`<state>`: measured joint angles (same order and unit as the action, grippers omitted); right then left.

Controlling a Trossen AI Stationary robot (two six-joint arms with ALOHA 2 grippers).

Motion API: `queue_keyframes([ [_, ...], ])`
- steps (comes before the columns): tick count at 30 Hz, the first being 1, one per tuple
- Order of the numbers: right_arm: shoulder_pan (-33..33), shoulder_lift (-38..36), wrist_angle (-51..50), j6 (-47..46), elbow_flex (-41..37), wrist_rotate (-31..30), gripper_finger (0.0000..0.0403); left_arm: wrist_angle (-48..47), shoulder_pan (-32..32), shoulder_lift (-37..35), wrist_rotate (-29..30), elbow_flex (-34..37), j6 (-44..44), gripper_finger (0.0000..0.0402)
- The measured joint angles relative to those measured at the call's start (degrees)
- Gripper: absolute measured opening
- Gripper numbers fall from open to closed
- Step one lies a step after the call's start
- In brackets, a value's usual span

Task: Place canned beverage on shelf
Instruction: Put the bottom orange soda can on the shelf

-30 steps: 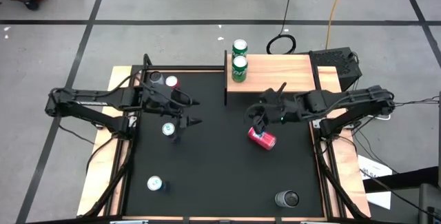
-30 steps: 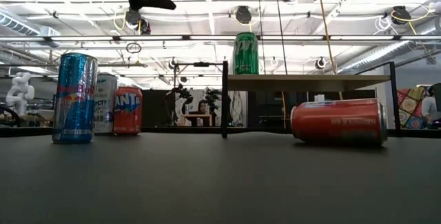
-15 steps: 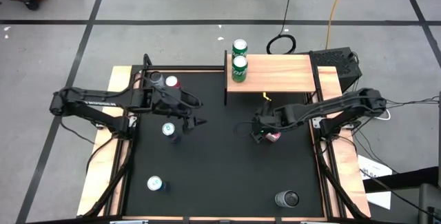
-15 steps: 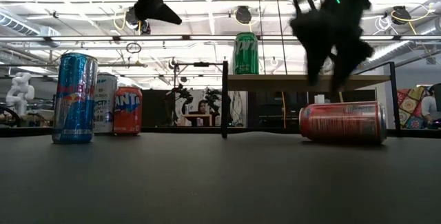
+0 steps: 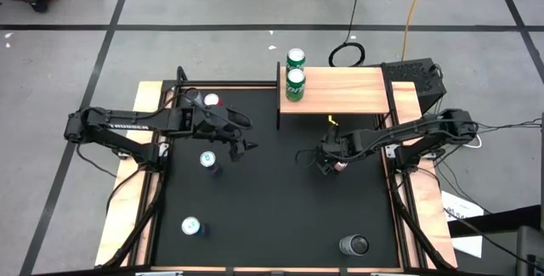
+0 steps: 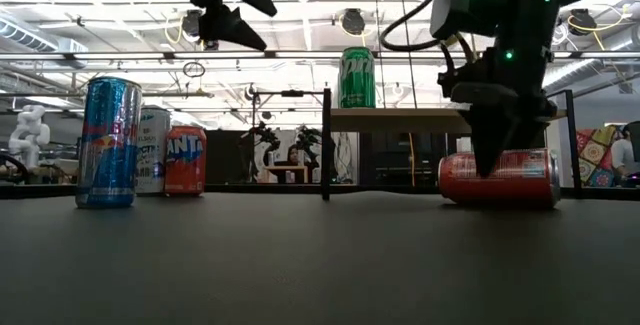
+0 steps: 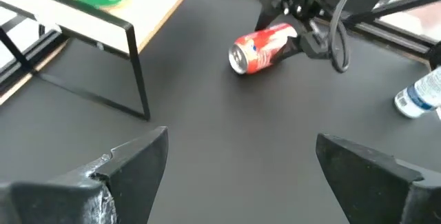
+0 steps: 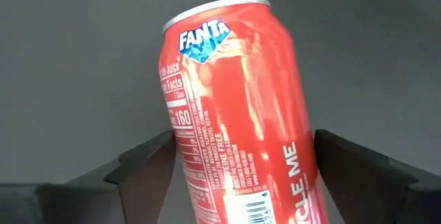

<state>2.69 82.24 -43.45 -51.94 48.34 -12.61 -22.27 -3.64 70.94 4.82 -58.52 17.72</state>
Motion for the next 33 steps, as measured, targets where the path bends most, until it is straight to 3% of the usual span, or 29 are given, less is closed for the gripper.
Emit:
queue_keyframes([
  [14, -0.45, 0.86, 1.84, 4.25, -2.01, 2.47, 0.0294, 1.12, -0.15, 0.24, 0.15, -0.02, -0.02, 0.0368],
  [26, -0.35, 1.62, 1.09, 7.51, -2.34, 4.00, 0.0344, 2.04, -0.15, 0.22, 0.15, -0.02, 1.51, 0.0368],
  [33, -0.31, 1.46, 3.86, 4.05, -2.38, 4.97, 0.0292, 2.30, -0.15, 0.22, 0.17, -0.02, 1.49, 0.0368],
])
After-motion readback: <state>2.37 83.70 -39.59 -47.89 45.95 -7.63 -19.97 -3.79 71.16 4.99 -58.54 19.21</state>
